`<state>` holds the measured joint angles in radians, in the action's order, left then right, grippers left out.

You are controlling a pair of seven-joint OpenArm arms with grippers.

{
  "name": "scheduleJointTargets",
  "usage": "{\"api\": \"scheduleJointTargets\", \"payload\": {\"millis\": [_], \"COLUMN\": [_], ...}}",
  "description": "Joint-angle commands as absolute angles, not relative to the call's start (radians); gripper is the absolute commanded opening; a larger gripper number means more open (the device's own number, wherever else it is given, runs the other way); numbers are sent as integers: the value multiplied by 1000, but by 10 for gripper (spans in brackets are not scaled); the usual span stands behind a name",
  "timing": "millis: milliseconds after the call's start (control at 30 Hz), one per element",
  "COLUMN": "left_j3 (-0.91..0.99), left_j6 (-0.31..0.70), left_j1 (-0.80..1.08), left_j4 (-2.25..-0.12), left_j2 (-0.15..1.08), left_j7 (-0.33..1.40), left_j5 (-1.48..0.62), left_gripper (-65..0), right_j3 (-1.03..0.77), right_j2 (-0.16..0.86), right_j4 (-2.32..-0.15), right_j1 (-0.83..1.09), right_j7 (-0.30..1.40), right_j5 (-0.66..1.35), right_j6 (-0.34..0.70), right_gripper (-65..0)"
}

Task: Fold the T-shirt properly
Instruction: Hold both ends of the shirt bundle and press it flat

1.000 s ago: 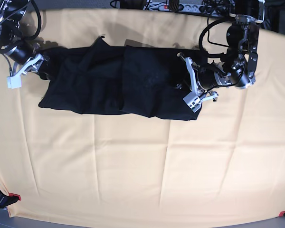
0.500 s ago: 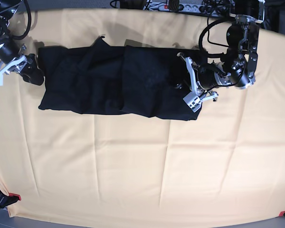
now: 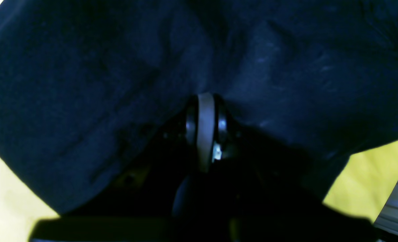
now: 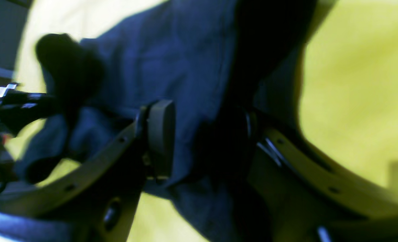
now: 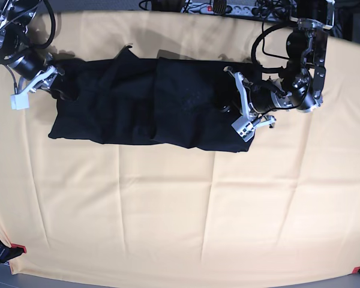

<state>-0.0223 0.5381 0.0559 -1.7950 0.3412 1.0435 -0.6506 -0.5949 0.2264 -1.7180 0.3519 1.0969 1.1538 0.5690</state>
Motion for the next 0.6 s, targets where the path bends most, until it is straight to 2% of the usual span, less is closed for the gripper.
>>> {"api": "scheduleJointTargets", "payload": {"millis": [0,167,300,567], "left_j3": [-19,-19,-19,-19], "left_j6": [541,542,542,542], "left_j1": [45,56,59,58], "left_j4": [-1808,-1808,-1808,-1808], "left_j2": [349,350,349,350], "left_j7": [1025,1025,1028,1028], "left_j5": [-670,-672,-693,-693], "left_gripper": [-650,-650,-650,-650], "right_j3": [-600,-601,-600,-600], "right_j2": [241,241,241,231], "right_j4": [-1732,-1732,-1731,-1731], "right_j1": [348,344,344,344], "right_j7": [1058,1021,1031,1047], "right_j5": [1147,1011,1035,1128], "right_j6": [572,508,487,505], "right_gripper": [-360,-355,-277,-271]}}
